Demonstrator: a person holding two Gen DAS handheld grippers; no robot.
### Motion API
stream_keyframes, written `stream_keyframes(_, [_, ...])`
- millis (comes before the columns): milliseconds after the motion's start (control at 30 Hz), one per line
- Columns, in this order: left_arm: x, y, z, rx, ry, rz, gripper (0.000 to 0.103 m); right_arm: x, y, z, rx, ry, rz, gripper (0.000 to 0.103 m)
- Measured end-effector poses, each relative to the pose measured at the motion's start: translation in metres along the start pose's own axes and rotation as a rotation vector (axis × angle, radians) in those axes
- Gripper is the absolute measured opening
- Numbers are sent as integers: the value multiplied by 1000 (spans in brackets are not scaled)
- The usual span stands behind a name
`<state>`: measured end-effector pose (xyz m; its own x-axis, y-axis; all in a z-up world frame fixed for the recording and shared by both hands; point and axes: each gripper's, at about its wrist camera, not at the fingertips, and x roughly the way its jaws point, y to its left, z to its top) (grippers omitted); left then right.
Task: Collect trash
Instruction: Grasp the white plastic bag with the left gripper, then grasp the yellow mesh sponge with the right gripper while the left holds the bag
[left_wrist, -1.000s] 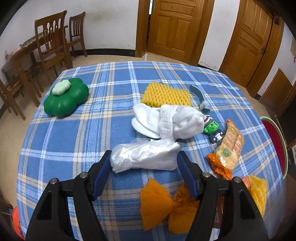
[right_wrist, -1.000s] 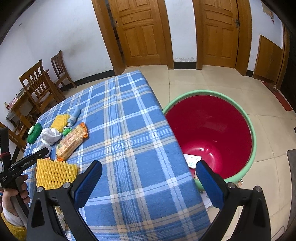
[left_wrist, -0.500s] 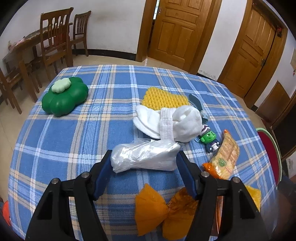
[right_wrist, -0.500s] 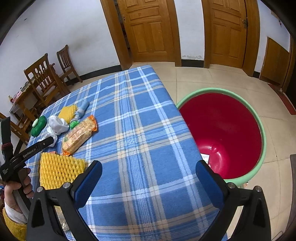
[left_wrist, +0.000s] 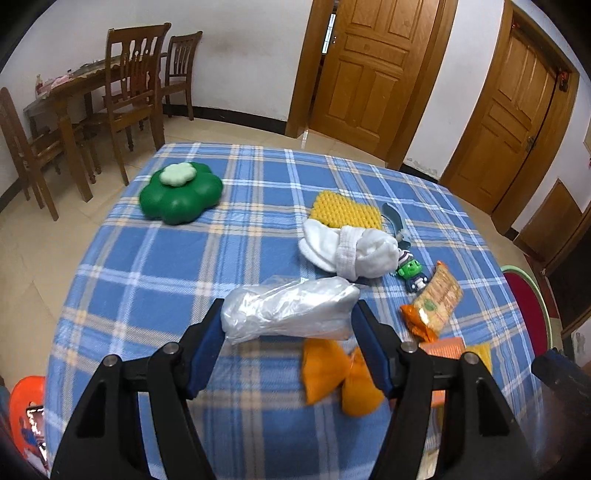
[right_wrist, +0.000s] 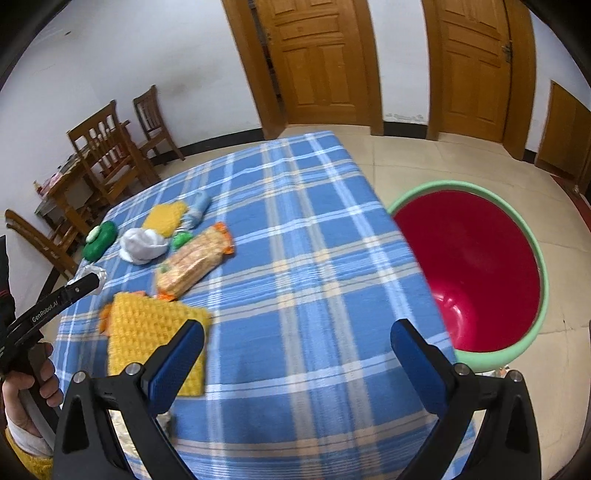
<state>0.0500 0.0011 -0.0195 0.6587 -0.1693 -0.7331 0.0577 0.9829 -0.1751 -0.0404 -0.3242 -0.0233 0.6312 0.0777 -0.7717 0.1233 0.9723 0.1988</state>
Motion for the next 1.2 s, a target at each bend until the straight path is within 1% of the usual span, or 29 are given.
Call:
stream_keyframes(367, [-31,19,-20,-18,-18,23,68,-1,46,-8,-90,11,80,103])
stream_keyframes(700, [-36,37,-34,-52,-8,30,68,13,67,-18,-114,62,147,102])
stream_keyframes(833, [-35,40,-35,-59,-4,25,68,21,72,-21,-104,94,195,90])
stream_keyframes(900, [-35,40,-36,-58,-4,24,68,25,74,-23,-102,110,214,88])
stream_keyframes(967, [-34,40,-36,-58,-3,23,68,29,75,-24,-101,127,227,81])
stream_keyframes(1033, [-34,40,-36,-58,0,20,68,32,76,-25,-95,142,239,71])
stream_keyframes(1067, [-33,40,-36,-58,1,19,68,34,75,-25,-92,150,241,70])
stream_keyframes(1200, [-32,38,-37,-54,5,17,68,40,74,-28,-78,167,245,56])
